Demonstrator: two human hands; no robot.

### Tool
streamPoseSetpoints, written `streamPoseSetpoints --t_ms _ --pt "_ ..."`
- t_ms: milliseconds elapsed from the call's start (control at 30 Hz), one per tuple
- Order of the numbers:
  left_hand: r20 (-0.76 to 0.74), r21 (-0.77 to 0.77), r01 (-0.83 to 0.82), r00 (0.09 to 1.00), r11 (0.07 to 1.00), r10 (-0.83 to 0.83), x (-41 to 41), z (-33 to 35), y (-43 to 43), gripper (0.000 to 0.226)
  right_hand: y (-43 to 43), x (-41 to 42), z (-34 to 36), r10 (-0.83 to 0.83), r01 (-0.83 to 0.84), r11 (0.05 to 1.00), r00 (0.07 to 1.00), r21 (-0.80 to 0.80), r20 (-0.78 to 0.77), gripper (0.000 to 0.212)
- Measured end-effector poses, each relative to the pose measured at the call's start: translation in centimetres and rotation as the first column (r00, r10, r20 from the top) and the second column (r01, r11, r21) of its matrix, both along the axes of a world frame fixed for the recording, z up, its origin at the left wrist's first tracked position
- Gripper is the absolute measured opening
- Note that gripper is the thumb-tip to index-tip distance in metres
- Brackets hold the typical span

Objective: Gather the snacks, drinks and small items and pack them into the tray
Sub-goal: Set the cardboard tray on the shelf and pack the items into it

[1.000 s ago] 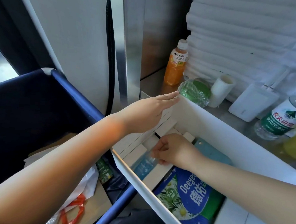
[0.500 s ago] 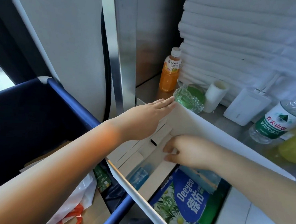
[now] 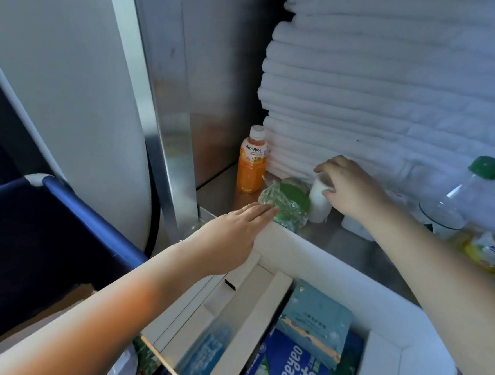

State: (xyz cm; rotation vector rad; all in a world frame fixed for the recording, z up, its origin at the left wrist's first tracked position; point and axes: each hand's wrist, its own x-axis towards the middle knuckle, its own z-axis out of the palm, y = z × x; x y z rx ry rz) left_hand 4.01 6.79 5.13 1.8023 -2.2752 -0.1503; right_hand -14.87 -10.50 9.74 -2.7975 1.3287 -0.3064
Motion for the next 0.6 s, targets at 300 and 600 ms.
streamPoseSetpoints --t_ms 300,600 --pt "0.001 -0.053 0.009 1.000 0.999 -0.009 0.1 -0.4 0.0 0.062 -2.3 0.0 0.7 -0.002 0.014 0.998 0.979 0.055 -0.203 0.056" --pt "0.030 -0.074 -0.001 1.000 0.997 0.003 0.0 -0.7 0.0 0.061 -1.6 -1.2 0.6 -0.026 0.012 0.999 0.952 -0.049 -0.306 0.049"
